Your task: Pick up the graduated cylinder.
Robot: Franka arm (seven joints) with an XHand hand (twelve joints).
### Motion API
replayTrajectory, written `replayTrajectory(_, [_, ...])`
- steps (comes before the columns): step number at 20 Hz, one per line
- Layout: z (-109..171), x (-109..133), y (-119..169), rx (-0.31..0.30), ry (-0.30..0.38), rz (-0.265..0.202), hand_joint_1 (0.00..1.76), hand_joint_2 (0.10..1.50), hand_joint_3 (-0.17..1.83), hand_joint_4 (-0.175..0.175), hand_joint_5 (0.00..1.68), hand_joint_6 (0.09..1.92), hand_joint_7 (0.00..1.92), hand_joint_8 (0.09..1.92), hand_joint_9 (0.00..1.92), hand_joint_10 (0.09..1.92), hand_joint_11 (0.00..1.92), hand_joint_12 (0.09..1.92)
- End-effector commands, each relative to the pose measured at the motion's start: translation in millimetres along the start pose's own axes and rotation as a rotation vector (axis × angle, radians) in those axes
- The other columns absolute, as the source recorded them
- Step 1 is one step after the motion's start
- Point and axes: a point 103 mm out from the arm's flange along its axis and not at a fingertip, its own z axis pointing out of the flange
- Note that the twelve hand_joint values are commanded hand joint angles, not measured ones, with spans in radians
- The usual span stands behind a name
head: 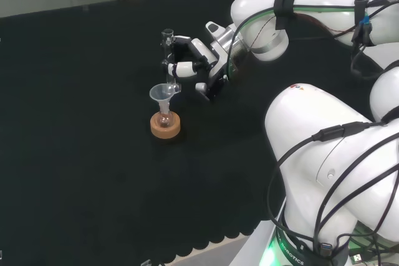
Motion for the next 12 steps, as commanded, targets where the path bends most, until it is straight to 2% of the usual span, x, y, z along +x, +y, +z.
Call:
replayTrajectory(1, [6.8,-5.7,1.3,0.010,0.018,0.010,1.06,0.63,0.63,0.002,0.59,0.60,0.62,0.61,0.87,0.46,0.55,1.23])
replayTrajectory(12, [8.8,-9.9,-2.6,-0.008,0.034,0.019,1.04,0.67,0.62,-0.001,0.59,0.61,0.61,0.61,0.87,0.45,0.57,1.23])
